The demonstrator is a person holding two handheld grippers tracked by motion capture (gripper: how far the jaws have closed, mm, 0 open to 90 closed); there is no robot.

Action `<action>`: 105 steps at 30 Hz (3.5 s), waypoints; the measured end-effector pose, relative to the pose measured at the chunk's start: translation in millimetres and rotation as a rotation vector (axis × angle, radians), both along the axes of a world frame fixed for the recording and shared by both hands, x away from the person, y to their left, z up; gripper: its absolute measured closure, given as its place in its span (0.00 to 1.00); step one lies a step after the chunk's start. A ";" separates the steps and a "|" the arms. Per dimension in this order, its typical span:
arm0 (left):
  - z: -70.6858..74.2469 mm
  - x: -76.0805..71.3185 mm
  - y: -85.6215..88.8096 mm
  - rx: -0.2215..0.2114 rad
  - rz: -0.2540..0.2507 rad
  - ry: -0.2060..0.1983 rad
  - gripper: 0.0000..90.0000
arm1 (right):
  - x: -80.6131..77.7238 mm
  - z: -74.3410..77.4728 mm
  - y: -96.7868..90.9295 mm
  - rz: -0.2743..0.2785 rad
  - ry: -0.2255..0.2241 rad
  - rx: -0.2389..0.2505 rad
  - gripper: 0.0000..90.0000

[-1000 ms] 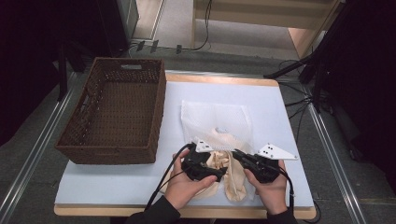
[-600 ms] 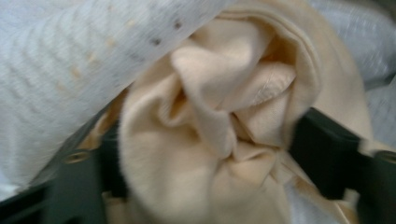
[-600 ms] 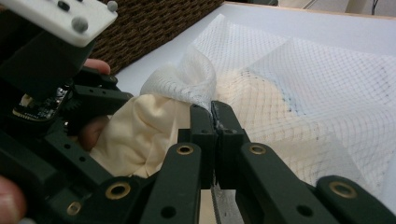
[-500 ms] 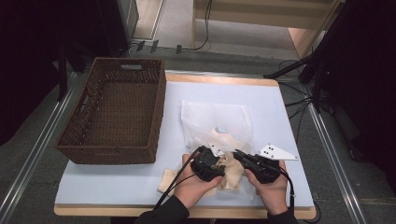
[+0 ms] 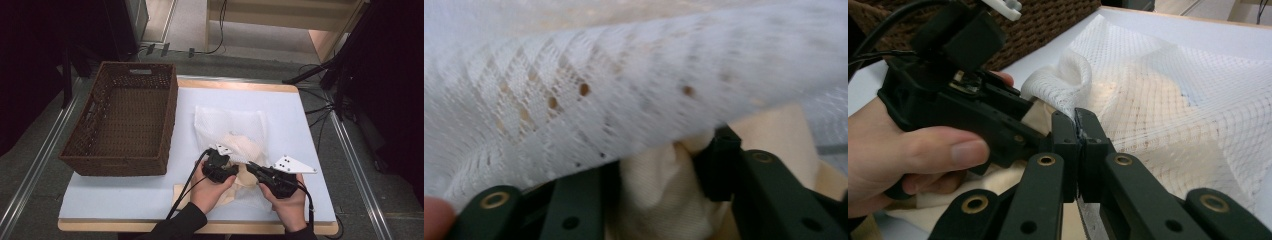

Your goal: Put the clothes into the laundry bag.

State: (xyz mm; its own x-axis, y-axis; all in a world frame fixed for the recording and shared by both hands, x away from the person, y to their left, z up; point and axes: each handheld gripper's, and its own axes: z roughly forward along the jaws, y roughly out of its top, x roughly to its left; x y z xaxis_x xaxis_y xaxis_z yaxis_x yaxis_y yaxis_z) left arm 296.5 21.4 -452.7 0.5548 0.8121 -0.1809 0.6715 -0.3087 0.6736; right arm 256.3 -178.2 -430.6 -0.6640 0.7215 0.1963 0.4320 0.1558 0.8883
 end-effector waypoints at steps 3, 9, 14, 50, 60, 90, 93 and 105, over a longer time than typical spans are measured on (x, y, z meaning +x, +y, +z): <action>13.5 -11.4 5.5 -0.016 -0.050 -0.018 0.48 | 1.8 -2.2 -3.5 -0.009 0.009 0.006 0.99; 20.3 -32.8 20.5 0.027 -0.083 -0.011 0.33 | 3.8 -2.9 -6.2 -0.019 0.012 0.008 0.99; 4.7 -32.1 10.2 0.108 -0.076 0.005 0.35 | 3.9 -4.4 -1.4 -0.013 0.018 0.000 0.99; -7.6 -42.6 40.5 0.179 -0.125 0.010 0.47 | 6.4 -8.1 -4.7 -0.023 0.022 -0.002 0.99; 18.1 -38.3 11.9 0.041 -0.171 -0.108 0.96 | 4.2 -4.6 -2.1 -0.016 0.015 0.006 0.99; -1.1 -18.5 32.8 0.102 -0.096 -0.075 0.37 | 4.8 -7.0 -4.3 -0.023 0.022 0.002 0.99; -3.8 -14.3 22.2 0.128 -0.082 -0.076 0.49 | 4.0 -6.9 -1.8 -0.017 0.019 -0.001 0.99; 17.7 -7.7 -0.4 -0.048 -0.042 -0.140 0.83 | 0.8 -2.4 -2.3 -0.002 0.009 0.016 0.99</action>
State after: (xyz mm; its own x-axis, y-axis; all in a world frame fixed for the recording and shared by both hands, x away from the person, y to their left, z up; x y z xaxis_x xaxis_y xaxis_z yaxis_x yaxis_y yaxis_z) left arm 288.8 21.0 -435.0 0.6105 0.7800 -0.1376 0.5573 -0.2996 0.7744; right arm 257.1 -180.5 -433.0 -0.6605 0.7197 0.2139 0.4401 0.1404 0.8869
